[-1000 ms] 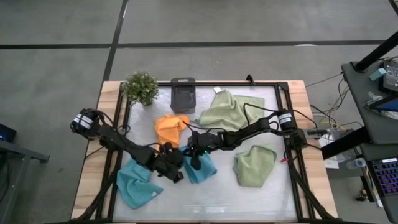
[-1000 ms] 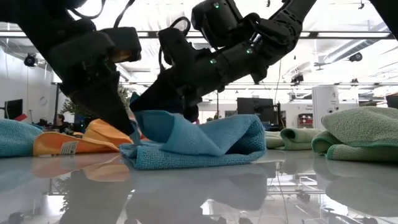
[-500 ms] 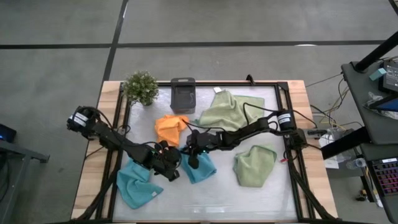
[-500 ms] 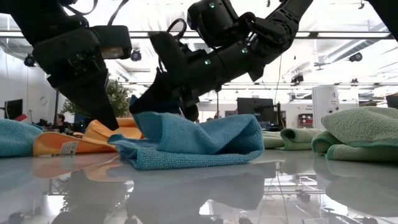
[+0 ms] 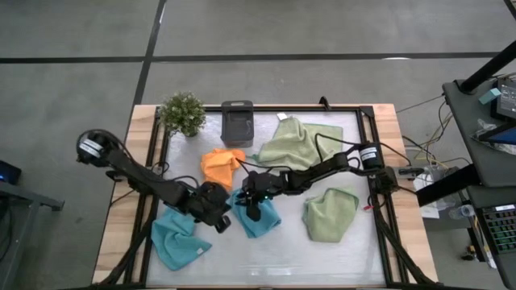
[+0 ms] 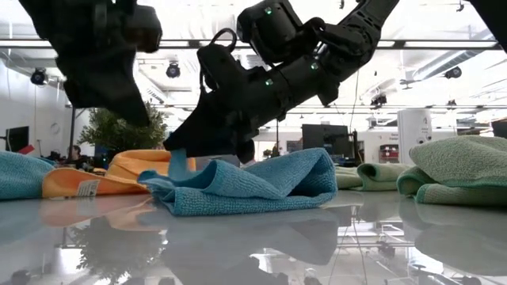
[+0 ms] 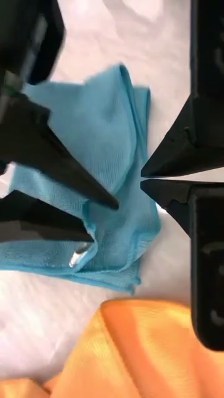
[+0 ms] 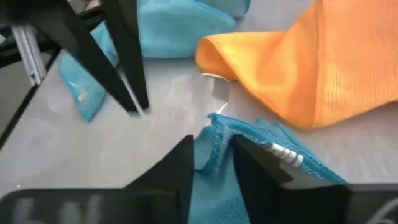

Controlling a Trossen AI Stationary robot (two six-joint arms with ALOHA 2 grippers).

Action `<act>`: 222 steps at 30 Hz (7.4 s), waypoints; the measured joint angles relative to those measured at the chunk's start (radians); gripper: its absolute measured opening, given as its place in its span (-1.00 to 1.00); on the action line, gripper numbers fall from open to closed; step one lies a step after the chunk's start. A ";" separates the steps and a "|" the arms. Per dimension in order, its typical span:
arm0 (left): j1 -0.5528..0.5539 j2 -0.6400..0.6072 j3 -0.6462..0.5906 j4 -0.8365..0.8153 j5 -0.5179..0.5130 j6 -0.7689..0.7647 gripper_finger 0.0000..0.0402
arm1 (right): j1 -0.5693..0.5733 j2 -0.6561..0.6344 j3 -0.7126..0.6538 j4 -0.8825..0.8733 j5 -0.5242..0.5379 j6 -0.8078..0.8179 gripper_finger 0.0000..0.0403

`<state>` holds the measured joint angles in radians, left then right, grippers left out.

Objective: Fold microfiber towels
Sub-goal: Fold the right blue towel

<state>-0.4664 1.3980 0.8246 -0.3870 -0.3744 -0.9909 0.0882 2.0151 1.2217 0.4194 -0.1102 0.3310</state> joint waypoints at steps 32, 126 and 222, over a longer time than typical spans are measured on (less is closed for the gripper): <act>0.082 0.106 -0.023 -0.015 0.029 -0.668 0.02 | 0.032 -0.804 -0.555 -0.015 0.106 -0.381 -0.18; -0.099 0.425 0.375 0.223 -0.024 0.133 -0.11 | 0.259 -0.535 -0.591 -0.015 0.138 -0.298 -0.18; -0.090 0.386 0.338 -0.072 -0.154 0.392 -0.92 | 0.117 -0.392 -0.456 0.196 0.139 -0.425 -0.92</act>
<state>-0.5568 1.7836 1.1629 -0.4586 -0.5287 -0.5990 0.2054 1.6235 0.7654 0.6149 0.0290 -0.0938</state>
